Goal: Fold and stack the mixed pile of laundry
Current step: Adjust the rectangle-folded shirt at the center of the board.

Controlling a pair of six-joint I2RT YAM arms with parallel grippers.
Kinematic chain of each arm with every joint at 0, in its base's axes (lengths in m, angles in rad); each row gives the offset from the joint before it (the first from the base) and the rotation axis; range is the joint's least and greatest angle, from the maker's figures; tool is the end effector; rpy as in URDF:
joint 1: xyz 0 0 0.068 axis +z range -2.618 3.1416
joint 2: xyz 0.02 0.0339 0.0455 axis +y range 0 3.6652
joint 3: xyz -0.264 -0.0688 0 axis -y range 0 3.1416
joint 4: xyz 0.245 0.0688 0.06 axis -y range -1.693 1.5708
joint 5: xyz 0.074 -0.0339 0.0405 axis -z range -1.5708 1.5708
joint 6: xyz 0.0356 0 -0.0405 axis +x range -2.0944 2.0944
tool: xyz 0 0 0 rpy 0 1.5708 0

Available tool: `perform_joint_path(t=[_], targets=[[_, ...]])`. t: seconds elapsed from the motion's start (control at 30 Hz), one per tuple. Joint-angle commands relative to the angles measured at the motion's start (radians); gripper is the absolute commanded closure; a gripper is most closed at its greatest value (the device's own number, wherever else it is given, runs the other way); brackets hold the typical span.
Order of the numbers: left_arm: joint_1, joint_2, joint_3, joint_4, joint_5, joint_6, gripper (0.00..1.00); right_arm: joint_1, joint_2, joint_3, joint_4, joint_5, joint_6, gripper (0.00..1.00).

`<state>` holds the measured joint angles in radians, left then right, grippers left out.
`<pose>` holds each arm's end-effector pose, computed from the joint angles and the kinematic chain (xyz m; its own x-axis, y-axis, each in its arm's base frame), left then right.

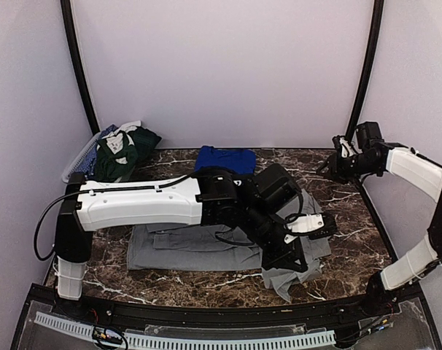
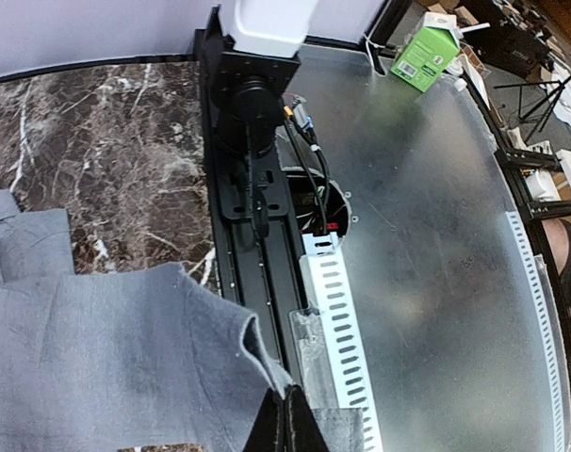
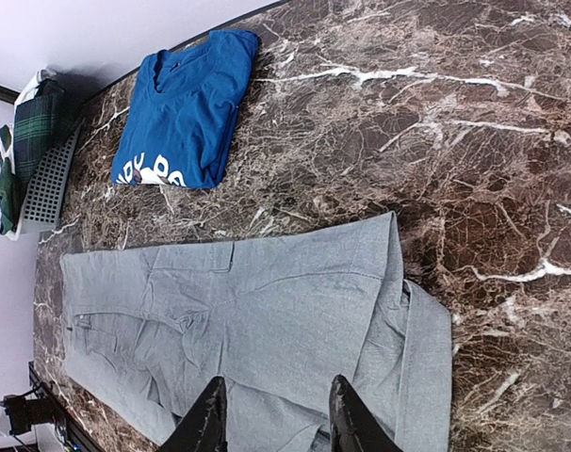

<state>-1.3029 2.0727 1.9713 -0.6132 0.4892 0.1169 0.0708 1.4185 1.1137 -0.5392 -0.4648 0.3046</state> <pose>0.1100 -0.4639 0.3107 -0.0620 0.6150 -0.7861 0.9590 -0.1816 -0.2177 0.3001 0.0373 0.2791 -0.8192 0.2107 -0.5334 -0.1202 0.8464 0.5188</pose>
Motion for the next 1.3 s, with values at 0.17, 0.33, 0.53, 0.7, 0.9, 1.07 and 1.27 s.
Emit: perform_joint_path(t=[0.17, 0.33, 0.53, 0.7, 0.9, 1.07, 1.27], targets=[[-0.033, -0.02, 0.019, -0.119, 0.098, 0.08, 1.0, -0.005, 0.05, -0.002, 0.053, -0.089, -0.004, 0.65], [-0.033, -0.098, -0.098, -0.114, 0.111, 0.101, 1.0, -0.002, 0.088, 0.007, 0.074, -0.106, 0.002, 0.65], [-0.033, -0.169, -0.162, -0.137, 0.109, 0.119, 1.0, 0.034, 0.131, 0.009, 0.092, -0.109, 0.003, 0.65], [-0.033, -0.173, -0.185, -0.174, 0.131, 0.142, 1.0, 0.078, 0.167, 0.04, 0.095, -0.096, 0.001, 0.65], [-0.049, -0.178, -0.193, -0.216, 0.174, 0.178, 1.0, 0.117, 0.221, 0.091, 0.1, -0.088, 0.005, 0.65], [-0.053, -0.181, -0.191, -0.25, 0.19, 0.202, 1.0, 0.142, 0.277, 0.105, 0.117, -0.083, 0.005, 0.66], [-0.052, -0.193, -0.215, -0.272, 0.17, 0.213, 1.0, 0.149, 0.341, 0.098, 0.13, -0.075, -0.002, 0.66]])
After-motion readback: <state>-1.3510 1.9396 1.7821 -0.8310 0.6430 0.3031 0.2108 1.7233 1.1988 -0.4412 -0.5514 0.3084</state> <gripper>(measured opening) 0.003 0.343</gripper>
